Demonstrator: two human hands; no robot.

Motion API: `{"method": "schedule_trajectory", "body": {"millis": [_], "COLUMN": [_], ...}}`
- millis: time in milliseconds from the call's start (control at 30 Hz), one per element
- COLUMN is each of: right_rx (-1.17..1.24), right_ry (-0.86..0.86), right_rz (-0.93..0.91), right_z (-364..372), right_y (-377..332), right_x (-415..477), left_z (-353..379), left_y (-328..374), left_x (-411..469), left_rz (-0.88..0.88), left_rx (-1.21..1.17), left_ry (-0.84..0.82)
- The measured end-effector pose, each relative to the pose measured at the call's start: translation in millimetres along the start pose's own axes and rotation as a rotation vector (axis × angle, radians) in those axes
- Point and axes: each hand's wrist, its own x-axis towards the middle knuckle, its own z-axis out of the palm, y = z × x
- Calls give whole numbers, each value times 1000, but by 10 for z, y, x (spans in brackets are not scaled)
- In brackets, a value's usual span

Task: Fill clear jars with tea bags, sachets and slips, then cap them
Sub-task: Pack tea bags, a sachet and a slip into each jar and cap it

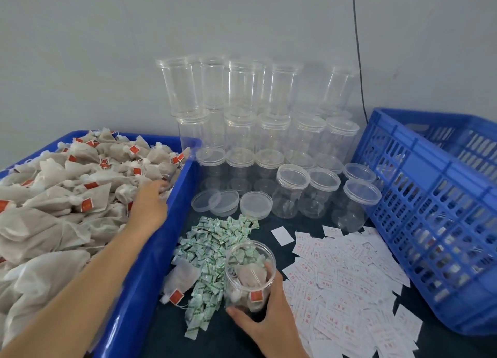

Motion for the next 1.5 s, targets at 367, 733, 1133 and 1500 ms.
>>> {"method": "schedule_trajectory", "body": {"millis": [367,733,1133,1500], "right_rx": [-9,-18,-23,-56], "right_ry": [-1,8,6,-19], "right_rz": [0,-4,1,91], "right_z": [6,-10,1,-7], "right_y": [-2,-5,-8,-12], "right_x": [-2,-10,1,10], "left_z": [-33,40,-214,140], "left_y": [-353,-355,595,818], "left_x": [227,208,-387,-859], "left_rz": [80,-25,327,460], "left_rx": [148,247,-198,-14], "left_ry": [-449,-378,302,-202]}}
